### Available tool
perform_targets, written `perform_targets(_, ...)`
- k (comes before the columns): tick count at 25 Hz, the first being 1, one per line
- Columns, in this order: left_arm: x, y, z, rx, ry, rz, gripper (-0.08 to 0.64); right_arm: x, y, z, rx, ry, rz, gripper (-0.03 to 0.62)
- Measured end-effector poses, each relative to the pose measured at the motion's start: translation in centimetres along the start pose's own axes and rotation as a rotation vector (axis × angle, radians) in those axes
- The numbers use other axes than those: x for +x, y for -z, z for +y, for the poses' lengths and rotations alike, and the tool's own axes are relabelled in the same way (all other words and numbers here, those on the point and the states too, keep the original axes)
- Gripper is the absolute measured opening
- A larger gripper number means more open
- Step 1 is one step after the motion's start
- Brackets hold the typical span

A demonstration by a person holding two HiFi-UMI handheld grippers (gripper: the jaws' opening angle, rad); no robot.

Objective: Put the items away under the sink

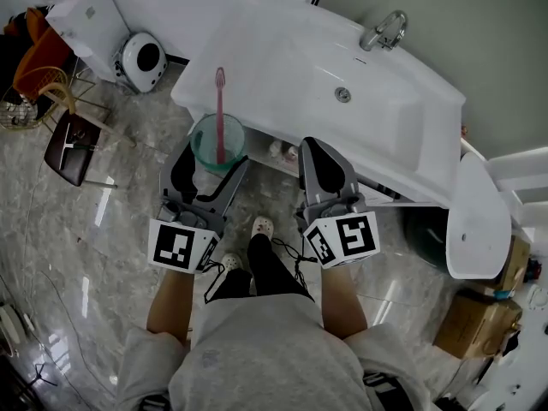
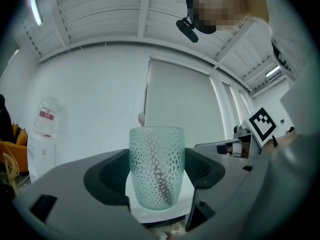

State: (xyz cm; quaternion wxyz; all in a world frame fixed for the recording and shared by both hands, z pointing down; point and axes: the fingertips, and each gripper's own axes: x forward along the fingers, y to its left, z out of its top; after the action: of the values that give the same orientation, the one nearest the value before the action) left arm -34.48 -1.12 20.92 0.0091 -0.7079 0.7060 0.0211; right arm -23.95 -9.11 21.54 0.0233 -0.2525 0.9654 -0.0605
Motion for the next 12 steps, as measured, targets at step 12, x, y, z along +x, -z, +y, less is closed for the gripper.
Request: perform_targets(12, -2.6, 7.9, 0.3, -0.058, 0.057, 0.092, 0.342, -0.7, 7.7, 1.8, 0.001, 0.037, 0.048, 0.011)
